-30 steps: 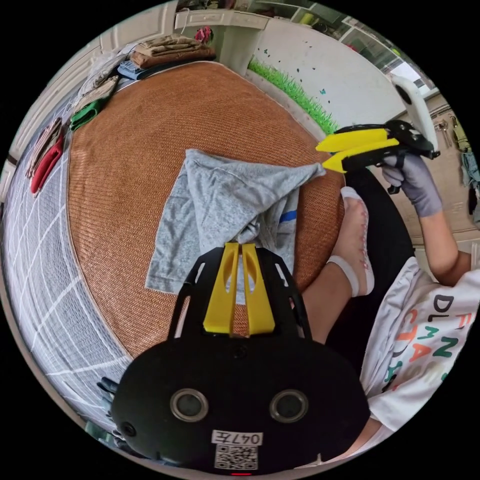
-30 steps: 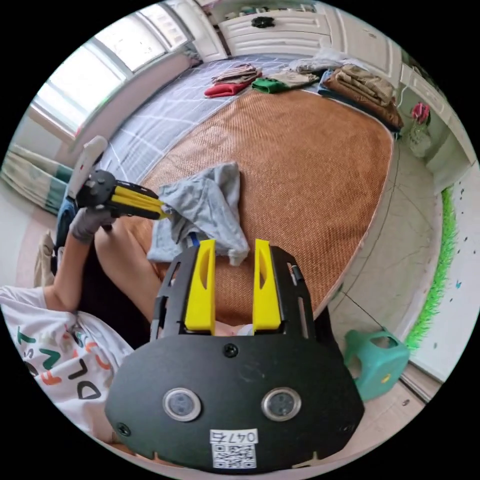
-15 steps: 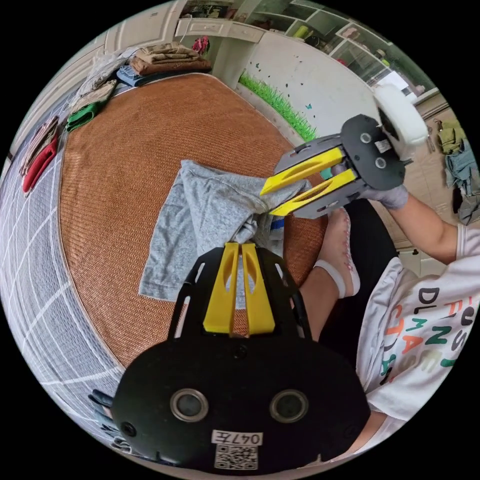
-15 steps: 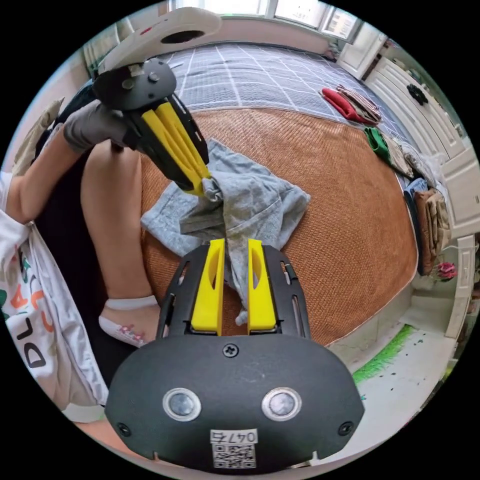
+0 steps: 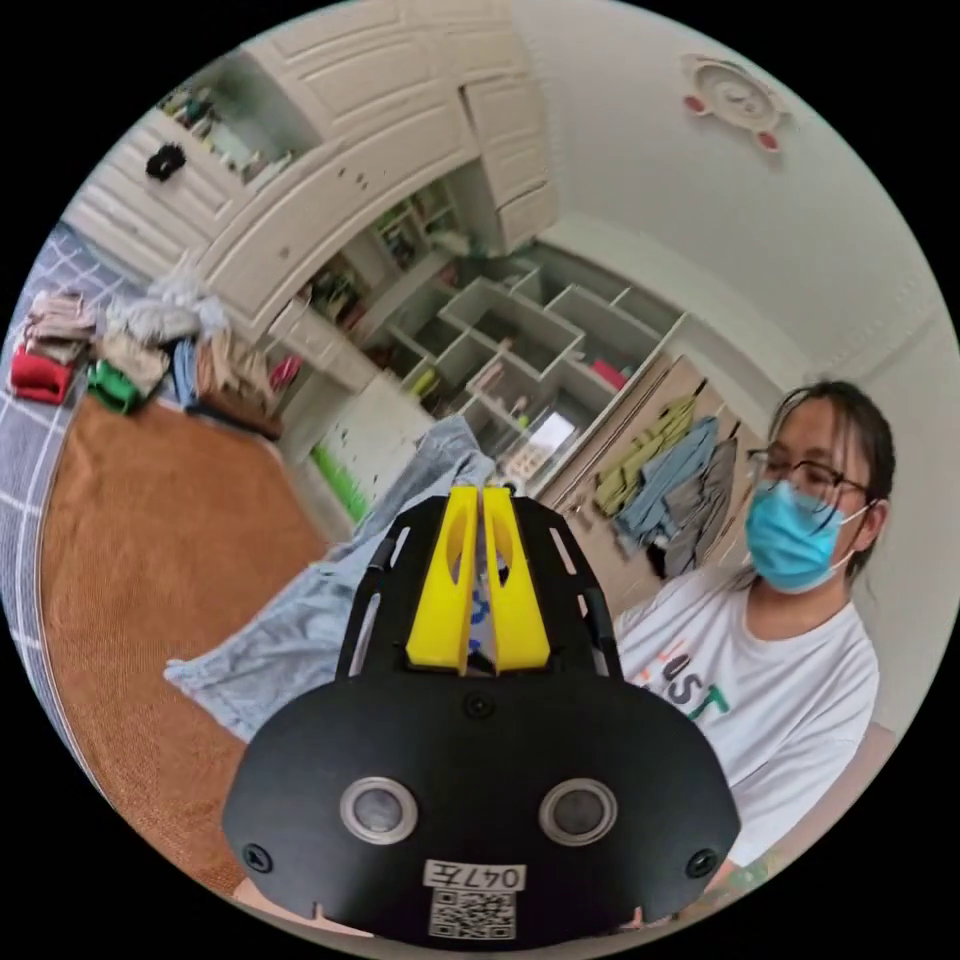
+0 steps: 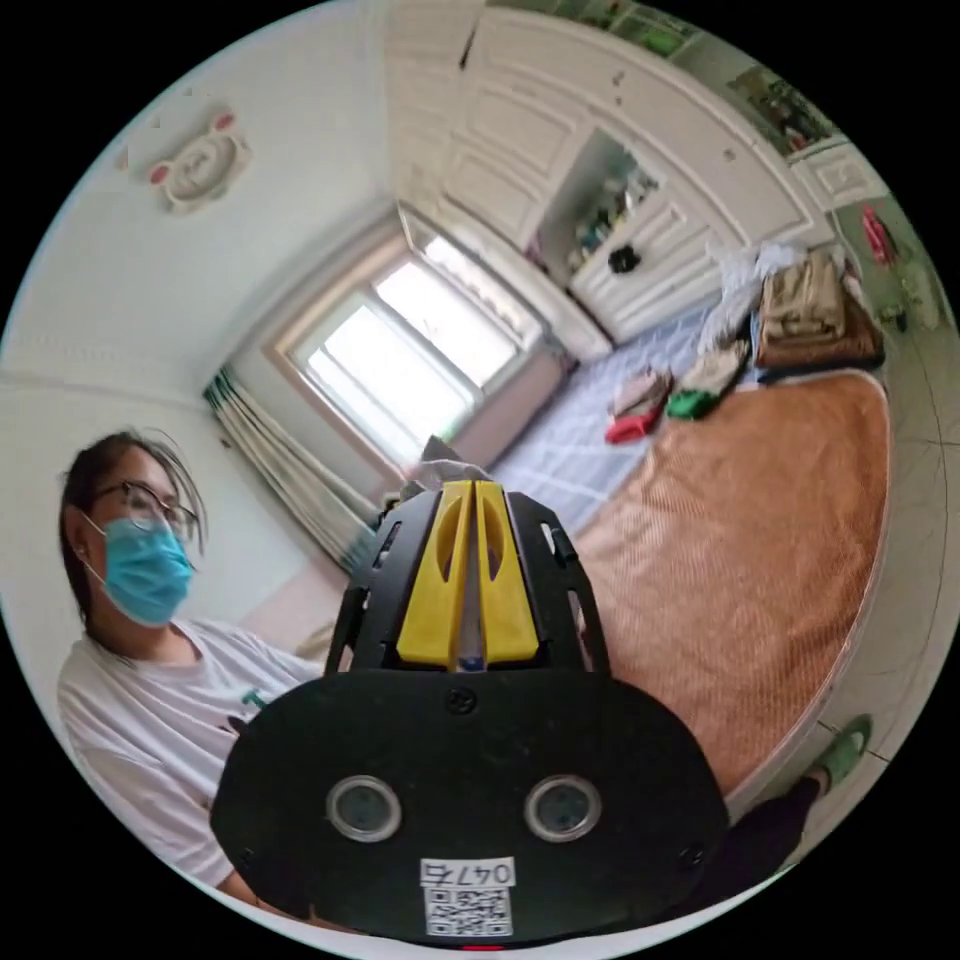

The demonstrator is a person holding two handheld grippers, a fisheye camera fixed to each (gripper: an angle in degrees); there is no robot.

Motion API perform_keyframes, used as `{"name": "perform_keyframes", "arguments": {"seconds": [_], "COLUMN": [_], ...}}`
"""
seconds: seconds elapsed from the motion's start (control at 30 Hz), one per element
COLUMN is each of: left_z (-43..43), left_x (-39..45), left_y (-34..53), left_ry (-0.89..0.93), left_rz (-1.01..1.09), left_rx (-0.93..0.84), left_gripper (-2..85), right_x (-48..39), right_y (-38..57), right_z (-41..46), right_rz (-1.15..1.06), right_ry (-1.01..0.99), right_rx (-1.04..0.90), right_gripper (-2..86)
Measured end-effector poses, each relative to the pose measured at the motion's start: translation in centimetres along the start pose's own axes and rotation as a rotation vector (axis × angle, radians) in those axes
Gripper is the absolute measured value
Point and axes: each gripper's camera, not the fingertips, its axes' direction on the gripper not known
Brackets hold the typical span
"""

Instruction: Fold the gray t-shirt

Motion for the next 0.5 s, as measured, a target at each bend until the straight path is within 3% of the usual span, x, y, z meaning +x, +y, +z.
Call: {"name": "perform_keyframes", "arguments": {"seconds": [0.1,0.17,0.37,0.5], "left_z": [-4.1,-6.0,-3.9,-1.5], "left_x": [5.5,10.0,21.3,22.8], "left_y": [-2.0,-3.0,-5.1,-7.7], "left_ry": [-0.034,-0.15,-0.52,-0.613], "left_rz": [0.064,0.111,0.334,0.309], "left_rx": [0.184,0.272,0.317,0.283], "left_gripper": [-1.0,-1.0,-1.0,-1.0], "right_x": [-4.8,-9.4,-21.0,-24.5], "right_y": [1.3,2.9,4.1,2.8], "right_z": [-6.6,-10.4,-12.8,-11.8], "right_rz": [-0.05,-0.1,-0.287,-0.311], "right_ry": [-0.008,0.041,0.182,0.246], "right_rx": [0.251,0.412,0.539,0.54], "right_gripper": [-1.2,-1.2,-1.2,-1.2]}}
